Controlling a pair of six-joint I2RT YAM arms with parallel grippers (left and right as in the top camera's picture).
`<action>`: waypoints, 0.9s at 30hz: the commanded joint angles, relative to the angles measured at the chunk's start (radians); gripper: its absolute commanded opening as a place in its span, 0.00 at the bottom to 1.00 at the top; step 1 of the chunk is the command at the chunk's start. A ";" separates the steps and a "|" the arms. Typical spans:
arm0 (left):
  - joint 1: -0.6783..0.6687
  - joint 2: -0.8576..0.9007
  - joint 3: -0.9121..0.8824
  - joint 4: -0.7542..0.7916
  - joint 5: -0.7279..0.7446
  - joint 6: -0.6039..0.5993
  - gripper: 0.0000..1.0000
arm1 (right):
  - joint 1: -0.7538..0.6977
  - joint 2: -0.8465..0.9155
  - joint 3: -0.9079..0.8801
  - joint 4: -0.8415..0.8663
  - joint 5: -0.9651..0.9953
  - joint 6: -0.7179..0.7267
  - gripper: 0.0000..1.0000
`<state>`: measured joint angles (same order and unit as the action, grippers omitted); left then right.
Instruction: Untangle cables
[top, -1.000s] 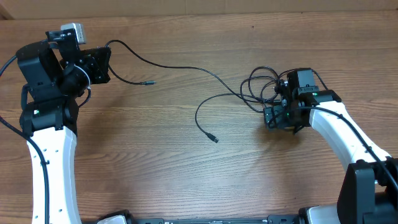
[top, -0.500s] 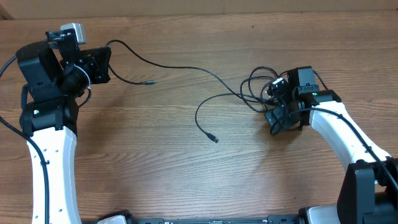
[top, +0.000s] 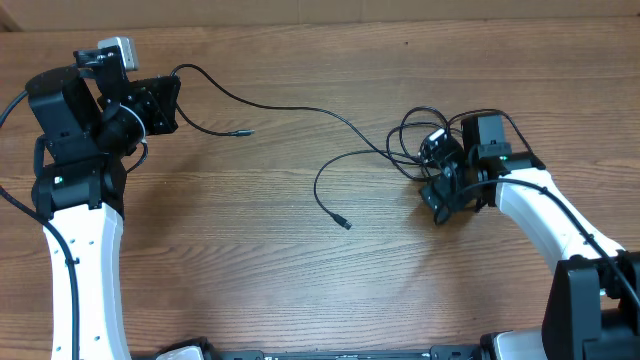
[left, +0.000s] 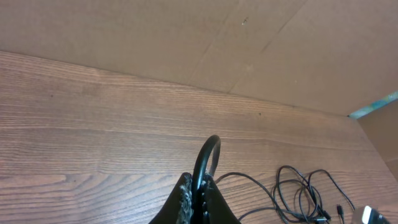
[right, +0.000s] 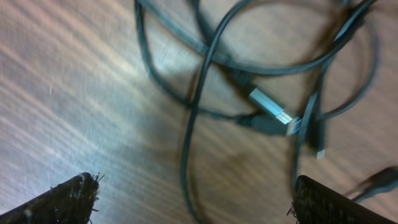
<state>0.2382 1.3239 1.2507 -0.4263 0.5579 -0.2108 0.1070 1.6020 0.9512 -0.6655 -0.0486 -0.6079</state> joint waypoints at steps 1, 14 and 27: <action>0.010 -0.024 0.013 0.004 0.019 -0.023 0.04 | 0.002 0.017 -0.016 0.002 -0.016 -0.019 1.00; 0.010 -0.024 0.013 0.005 0.019 -0.022 0.05 | 0.002 0.090 -0.016 0.011 -0.016 -0.027 1.00; 0.010 -0.024 0.013 0.016 0.016 -0.022 0.05 | 0.002 0.173 -0.016 0.097 -0.013 -0.026 0.48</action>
<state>0.2382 1.3239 1.2507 -0.4191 0.5648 -0.2108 0.1074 1.7454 0.9417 -0.5732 -0.0803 -0.6300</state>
